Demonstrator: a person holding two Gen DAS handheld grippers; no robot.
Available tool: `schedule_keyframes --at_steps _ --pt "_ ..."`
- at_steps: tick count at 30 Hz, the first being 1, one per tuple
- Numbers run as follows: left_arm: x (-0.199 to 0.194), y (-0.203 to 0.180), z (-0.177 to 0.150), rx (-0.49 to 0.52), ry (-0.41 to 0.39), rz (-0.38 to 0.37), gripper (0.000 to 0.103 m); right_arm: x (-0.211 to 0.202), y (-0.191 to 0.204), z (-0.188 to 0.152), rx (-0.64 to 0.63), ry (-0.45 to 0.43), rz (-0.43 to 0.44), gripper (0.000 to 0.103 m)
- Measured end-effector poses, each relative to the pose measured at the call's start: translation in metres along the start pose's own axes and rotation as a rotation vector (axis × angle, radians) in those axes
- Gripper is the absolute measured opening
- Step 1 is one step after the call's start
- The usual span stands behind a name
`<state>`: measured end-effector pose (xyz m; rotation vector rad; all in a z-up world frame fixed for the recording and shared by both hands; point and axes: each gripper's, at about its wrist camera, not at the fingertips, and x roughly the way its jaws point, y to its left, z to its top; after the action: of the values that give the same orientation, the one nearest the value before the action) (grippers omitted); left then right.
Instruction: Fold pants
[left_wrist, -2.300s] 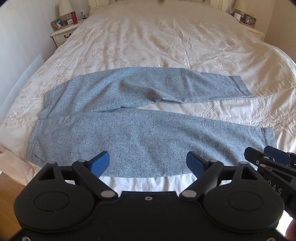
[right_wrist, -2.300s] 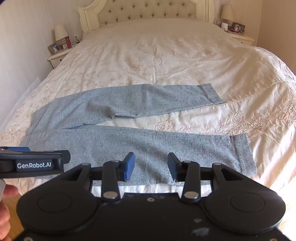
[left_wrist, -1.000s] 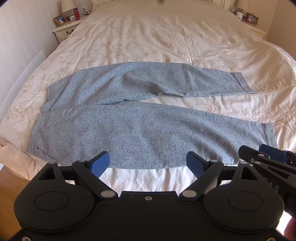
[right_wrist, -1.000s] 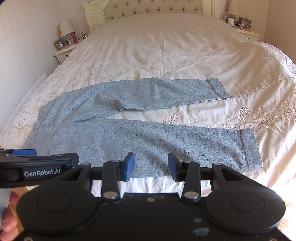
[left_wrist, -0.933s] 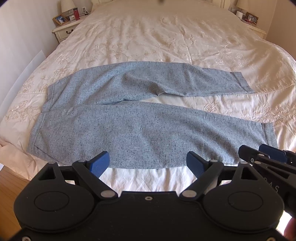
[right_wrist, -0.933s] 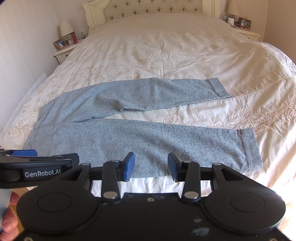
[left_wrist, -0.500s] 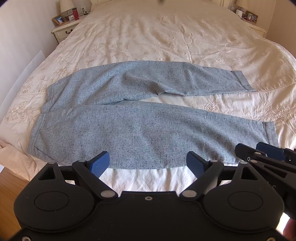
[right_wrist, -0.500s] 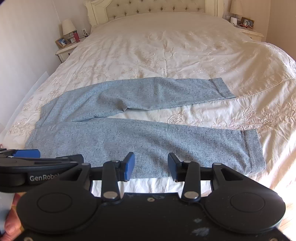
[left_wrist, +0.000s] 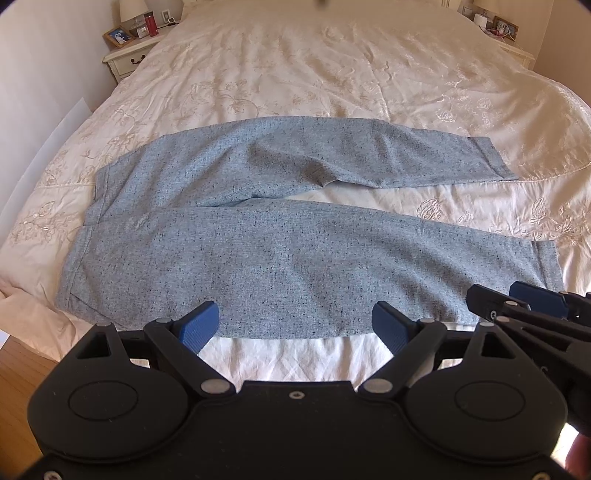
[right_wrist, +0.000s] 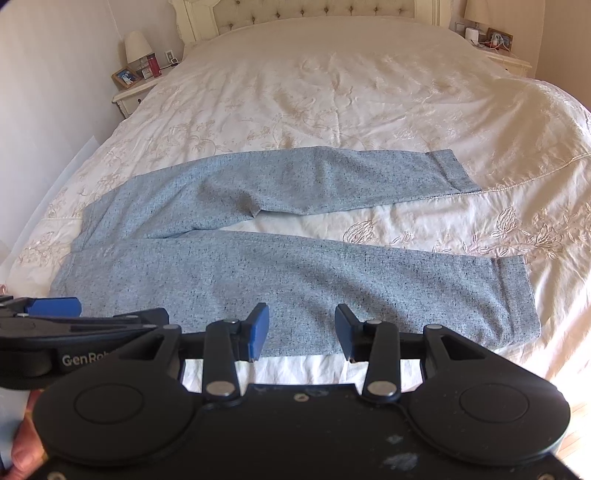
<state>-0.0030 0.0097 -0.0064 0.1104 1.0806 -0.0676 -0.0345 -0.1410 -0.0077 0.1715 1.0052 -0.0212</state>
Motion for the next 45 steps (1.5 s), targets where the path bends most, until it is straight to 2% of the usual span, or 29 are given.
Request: schedule_keyframes --at_steps 13,20,25,31,35,40,45 --pt "0.014 0.006 0.008 0.013 0.017 -0.015 0.089 0.011 0.008 0.007 0.009 0.018 -0.026 0.042" --pt "0.026 0.015 0.024 0.044 0.023 -0.042 0.089 0.021 0.017 0.017 0.029 0.025 -0.050 0.042" --pt "0.033 0.025 0.040 0.104 0.010 -0.065 0.090 0.031 0.029 0.029 0.061 0.030 -0.072 0.042" --pt "0.039 0.035 0.060 0.224 -0.043 -0.074 0.090 0.047 0.042 0.041 0.138 0.038 -0.098 0.042" --pt "0.054 0.039 0.066 0.287 -0.029 -0.083 0.090 0.055 0.046 0.041 0.189 0.030 -0.141 0.042" --pt "0.074 0.041 0.067 0.338 0.015 -0.123 0.084 0.055 0.030 0.029 0.236 -0.012 -0.222 0.042" --pt "0.089 0.034 0.065 0.353 0.045 -0.124 0.080 0.064 -0.024 0.022 0.272 0.006 -0.311 0.042"
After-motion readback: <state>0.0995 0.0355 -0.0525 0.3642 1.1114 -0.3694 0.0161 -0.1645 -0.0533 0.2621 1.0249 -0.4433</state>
